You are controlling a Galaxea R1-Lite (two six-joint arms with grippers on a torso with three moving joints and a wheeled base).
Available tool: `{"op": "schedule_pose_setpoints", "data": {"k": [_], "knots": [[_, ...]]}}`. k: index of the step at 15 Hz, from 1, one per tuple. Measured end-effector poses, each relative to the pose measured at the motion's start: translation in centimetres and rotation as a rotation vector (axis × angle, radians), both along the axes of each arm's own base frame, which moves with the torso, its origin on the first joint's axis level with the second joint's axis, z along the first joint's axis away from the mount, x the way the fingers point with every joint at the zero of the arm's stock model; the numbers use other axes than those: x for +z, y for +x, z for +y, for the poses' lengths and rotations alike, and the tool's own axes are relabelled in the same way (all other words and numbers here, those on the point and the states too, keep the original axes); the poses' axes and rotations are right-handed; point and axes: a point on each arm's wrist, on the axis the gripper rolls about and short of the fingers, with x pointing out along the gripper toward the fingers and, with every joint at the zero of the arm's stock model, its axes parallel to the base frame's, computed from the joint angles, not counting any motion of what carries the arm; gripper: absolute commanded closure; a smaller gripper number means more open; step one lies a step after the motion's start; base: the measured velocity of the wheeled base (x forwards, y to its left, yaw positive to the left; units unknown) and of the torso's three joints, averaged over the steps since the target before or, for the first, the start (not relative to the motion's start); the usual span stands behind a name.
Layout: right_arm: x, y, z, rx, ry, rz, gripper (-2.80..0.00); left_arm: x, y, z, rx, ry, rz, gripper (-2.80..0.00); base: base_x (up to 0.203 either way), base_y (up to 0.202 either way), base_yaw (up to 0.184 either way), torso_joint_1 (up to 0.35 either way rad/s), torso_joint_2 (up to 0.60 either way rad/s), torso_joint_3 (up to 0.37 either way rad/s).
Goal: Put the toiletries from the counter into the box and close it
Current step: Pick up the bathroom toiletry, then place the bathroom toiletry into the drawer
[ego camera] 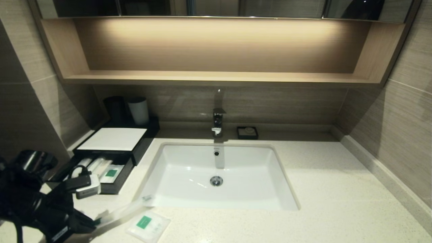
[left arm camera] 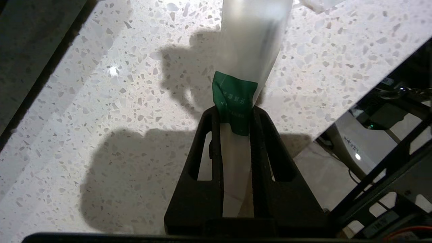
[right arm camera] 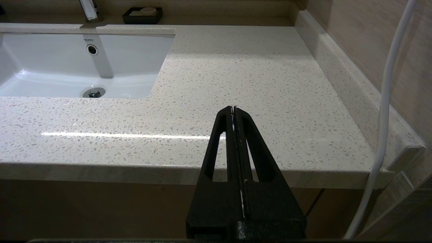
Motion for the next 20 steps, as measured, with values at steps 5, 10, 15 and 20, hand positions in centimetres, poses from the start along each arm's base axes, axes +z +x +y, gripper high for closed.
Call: {"op": "schedule_pose_setpoints", "data": {"k": [5,10,15,20], "knots": [[0.0,0.0,0.0,0.000,0.000,-0.001,0.00,2.8,-0.5,-0.3,0.078,-0.071,0.040,0.00,0.000,0.000,0.000,0.000,0.00,0.000],[0.0,0.0,0.0,0.000,0.000,0.000,0.00,6.5,0.0,-1.3,0.272,-0.182,0.084,0.00,0.000,0.000,0.000,0.000,0.00,0.000],[0.0,0.0,0.0,0.000,0.000,-0.001,0.00,10.8,0.0,-2.2,0.551,-0.310,0.094,0.00,0.000,0.000,0.000,0.000,0.00,0.000],[0.0,0.0,0.0,0.000,-0.001,-0.001,0.00,12.1,1.2,-0.8,0.713,-0.351,0.064,0.00,0.000,0.000,0.000,0.000,0.00,0.000]]}}
